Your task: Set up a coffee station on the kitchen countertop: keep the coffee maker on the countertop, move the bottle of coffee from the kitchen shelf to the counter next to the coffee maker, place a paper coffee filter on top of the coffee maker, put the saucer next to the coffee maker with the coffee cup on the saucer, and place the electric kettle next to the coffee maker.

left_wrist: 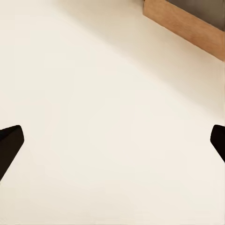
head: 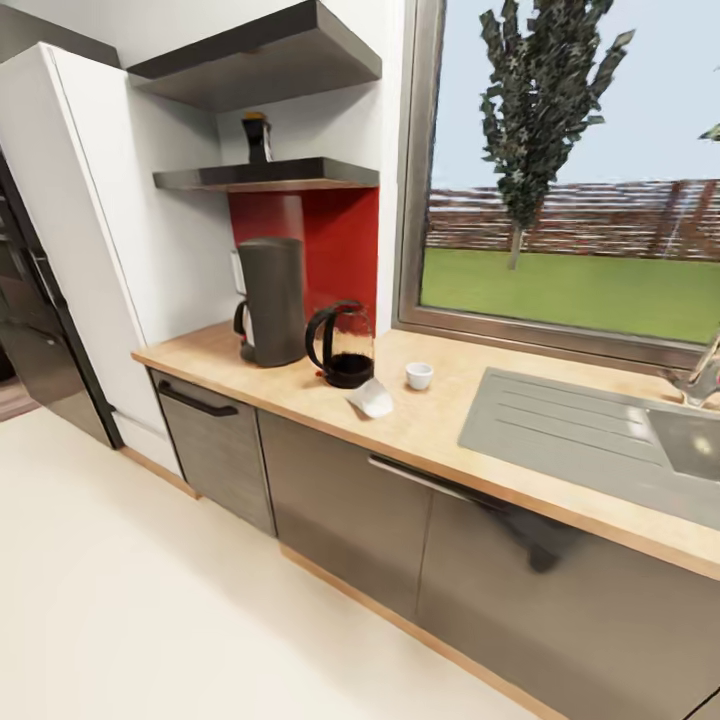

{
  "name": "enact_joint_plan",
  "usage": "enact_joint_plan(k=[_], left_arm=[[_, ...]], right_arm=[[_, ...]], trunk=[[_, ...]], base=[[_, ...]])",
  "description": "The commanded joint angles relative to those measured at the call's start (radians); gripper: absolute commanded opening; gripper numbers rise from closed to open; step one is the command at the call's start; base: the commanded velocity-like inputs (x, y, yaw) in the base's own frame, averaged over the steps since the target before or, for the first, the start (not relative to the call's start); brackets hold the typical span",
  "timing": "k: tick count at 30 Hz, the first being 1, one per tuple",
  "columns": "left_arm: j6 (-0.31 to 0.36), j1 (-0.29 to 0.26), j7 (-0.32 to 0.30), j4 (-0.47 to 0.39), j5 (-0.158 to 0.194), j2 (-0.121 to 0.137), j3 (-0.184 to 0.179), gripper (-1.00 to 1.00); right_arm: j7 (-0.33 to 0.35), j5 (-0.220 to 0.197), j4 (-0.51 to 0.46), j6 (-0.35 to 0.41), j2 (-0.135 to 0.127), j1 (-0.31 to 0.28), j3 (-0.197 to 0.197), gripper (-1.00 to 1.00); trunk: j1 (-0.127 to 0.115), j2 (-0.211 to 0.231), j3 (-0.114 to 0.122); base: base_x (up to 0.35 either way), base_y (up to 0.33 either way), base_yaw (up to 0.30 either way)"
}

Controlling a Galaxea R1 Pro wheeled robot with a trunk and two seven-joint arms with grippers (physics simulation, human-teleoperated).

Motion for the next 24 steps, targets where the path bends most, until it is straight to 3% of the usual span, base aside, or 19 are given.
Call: enact_joint_plan(k=[1, 14, 22, 24], left_arm=[[-0.002, 0.000, 0.000, -0.001, 0.004, 0.000, -0.001, 1.00], [-0.002, 0.000, 0.001, 0.000, 0.003, 0.001, 0.000, 1.00], [-0.001, 0.000, 0.004, 0.147, -0.004, 0.029, -0.002, 1.00], [-0.001, 0.000, 0.004, 0.193, -0.006, 0.032, -0.003, 1.00]], right_arm=[[0.001, 0.000, 0.000, -0.002, 0.000, 0.000, 0.000, 1.00], [0.001, 0.000, 0.001, -0.002, 0.002, 0.000, -0.002, 1.00], [-0.006, 0.005, -0.015, -0.002, 0.004, 0.000, -0.004, 1.00], [-0.001, 0.006, -0.069, -0.002, 0.004, 0.000, -0.003, 1.00]], trunk=[[0.000, 0.000, -0.001], [0.000, 0.000, -0.001], [0.000, 0.000, -0.001], [0.000, 0.000, -0.001]], base=[[0.233, 0.252, -0.050], [0.232, 0.252, -0.006], [0.211, 0.182, 0.000], [0.048, 0.024, 0.000]])
